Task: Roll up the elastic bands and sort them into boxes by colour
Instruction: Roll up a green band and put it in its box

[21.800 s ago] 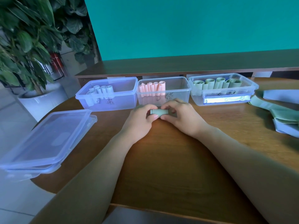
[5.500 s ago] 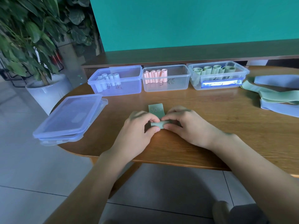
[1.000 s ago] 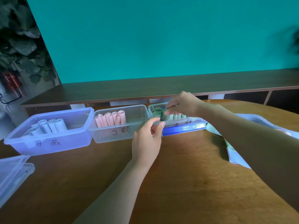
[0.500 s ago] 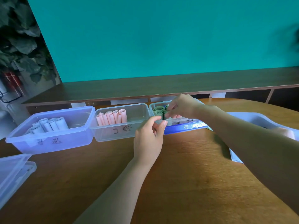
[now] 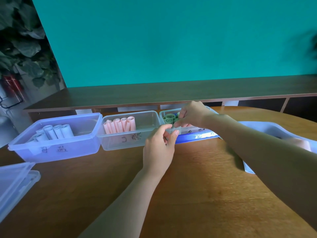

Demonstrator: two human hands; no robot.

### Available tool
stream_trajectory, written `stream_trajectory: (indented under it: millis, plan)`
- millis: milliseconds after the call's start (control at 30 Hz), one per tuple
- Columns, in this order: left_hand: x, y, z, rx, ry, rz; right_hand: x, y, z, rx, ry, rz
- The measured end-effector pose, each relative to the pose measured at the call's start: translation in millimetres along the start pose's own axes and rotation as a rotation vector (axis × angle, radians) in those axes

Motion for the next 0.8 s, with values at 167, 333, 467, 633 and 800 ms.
stream_trajectory:
  millis: [167,333,467,633,800]
  plan:
    - [0,-1,1,0.008,-0.009,-0.002,-9,-3,-1,0.003,0.002,-0.057]
    - [-2,-4,2,-0.001,-0.001,-0.01,-14,-15,1,-0.043,-0.014,-0.081]
    - [-12,-13,3,-0.057,0.045,-0.036,-18,-44,14,-0.146,-0.063,-0.086]
    - [-33,-21,18,-0.083,0.088,-0.037,-41,-86,58,-0.271,-0.027,-0.166]
    - [-67,6,55,0.123,-0.033,0.092,-73,-112,131,-0.328,0.068,-0.151]
Point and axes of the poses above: each hand's wrist, its own z-axis away from the middle knuckle, its own y-axis out of the palm, x = y × z, the point moved 10 cm from there along -z, towards the middle knuckle, and after that the axes turned 15 degrees about -x, right-handed, at the moved point
